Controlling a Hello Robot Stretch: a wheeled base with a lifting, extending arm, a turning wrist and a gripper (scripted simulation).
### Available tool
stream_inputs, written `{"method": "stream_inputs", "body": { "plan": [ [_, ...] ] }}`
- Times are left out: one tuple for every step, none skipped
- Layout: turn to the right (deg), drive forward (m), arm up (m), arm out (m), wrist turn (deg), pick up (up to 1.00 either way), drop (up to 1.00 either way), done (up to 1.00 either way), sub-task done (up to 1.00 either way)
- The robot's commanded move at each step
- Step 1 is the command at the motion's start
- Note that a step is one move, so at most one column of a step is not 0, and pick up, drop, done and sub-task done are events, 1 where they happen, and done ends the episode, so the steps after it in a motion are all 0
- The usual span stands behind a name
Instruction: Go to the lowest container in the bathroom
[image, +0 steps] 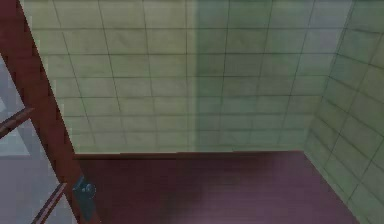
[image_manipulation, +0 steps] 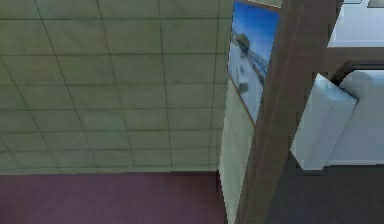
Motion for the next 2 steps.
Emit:
{"method": "stream_inputs", "body": {
  "plan": [
    [3.0,0.00,0.00,0.00,0.0,0.00,0.00,0.00,0.00],
    [0.0,0.65,0.00,0.00,0.0,0.00,0.00,0.00,0.00]
  ]
}}
